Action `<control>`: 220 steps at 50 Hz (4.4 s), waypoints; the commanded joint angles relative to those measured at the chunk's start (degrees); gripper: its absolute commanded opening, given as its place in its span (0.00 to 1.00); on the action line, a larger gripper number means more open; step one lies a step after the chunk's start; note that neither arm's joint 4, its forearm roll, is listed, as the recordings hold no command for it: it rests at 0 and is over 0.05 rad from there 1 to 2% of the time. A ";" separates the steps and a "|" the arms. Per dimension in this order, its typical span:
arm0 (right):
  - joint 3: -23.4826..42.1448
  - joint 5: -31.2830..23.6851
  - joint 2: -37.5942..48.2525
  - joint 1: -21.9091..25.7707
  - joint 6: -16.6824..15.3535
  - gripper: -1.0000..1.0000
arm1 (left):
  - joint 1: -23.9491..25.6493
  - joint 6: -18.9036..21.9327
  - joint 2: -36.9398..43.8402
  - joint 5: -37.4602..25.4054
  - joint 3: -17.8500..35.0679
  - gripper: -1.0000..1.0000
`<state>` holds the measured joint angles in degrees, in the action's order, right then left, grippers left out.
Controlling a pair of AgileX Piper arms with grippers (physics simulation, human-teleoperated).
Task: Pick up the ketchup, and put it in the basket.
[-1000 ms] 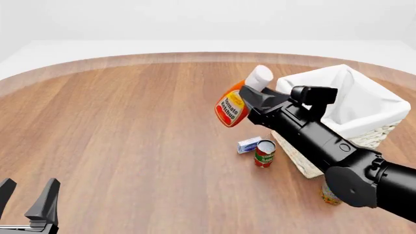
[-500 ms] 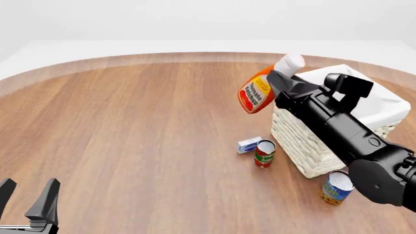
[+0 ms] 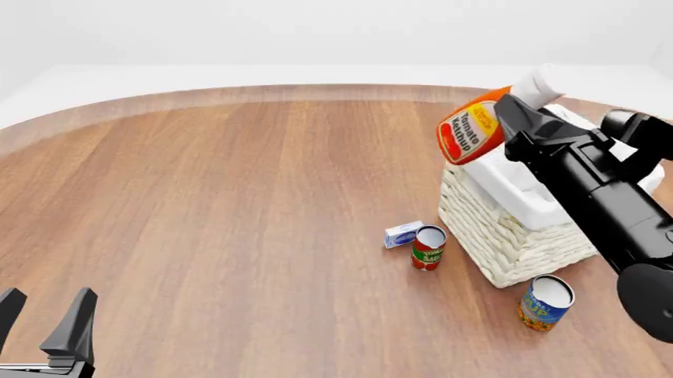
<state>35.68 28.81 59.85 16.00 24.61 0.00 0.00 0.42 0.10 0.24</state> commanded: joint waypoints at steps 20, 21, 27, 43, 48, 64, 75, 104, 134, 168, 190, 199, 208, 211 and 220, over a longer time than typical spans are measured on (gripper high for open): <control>-3.43 -0.81 -8.74 -9.86 -3.39 0.00 | 0.00 0.00 0.00 0.00 0.00 1.00; -3.42 -0.90 -8.74 -10.31 -3.64 0.00 | 0.00 0.00 0.00 0.00 0.00 1.00; -3.34 -1.32 -8.86 -11.51 -4.36 0.00 | 0.00 0.00 0.00 0.00 0.00 1.00; -2.26 -1.96 -5.48 -13.28 -7.54 0.00 | 0.00 0.00 0.00 0.00 0.00 1.00; -1.62 -2.52 -4.98 -14.23 -8.11 0.00 | 0.00 0.00 0.00 0.00 0.00 1.00; -0.06 -4.39 -3.16 -17.71 -10.50 0.00 | 0.00 0.00 0.00 0.00 0.00 1.00; 0.83 -5.25 -0.29 -17.84 -11.44 0.00 | 0.00 0.00 0.00 0.00 0.00 1.00; 0.15 -3.24 4.92 -19.21 -14.18 0.00 | 0.00 0.00 0.00 0.00 0.00 1.00; 2.14 -3.28 10.05 -18.38 -15.68 0.00 | 0.00 0.00 0.00 0.00 0.00 1.00; 5.59 -7.18 13.85 -18.71 -17.64 0.00 | 0.00 0.00 0.00 0.00 0.00 1.00; 9.41 -10.26 18.78 -17.72 -20.88 0.00 | 0.00 0.00 0.00 0.00 0.00 1.00; 10.92 -11.84 20.40 -17.54 -20.61 0.00 | 0.00 0.00 0.00 0.00 0.00 1.00; 12.03 -12.99 21.58 -17.41 -20.48 0.00 | 0.00 0.00 0.00 0.00 0.00 1.00; 12.31 -13.30 21.90 -17.45 -20.25 0.00 | 0.00 0.00 0.00 0.00 0.00 1.00; 12.70 -13.65 22.37 -17.25 -20.07 0.00 | 0.00 0.00 0.00 0.00 0.00 1.00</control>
<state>47.34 15.80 81.58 -1.43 3.45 0.00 0.00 0.42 0.10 0.24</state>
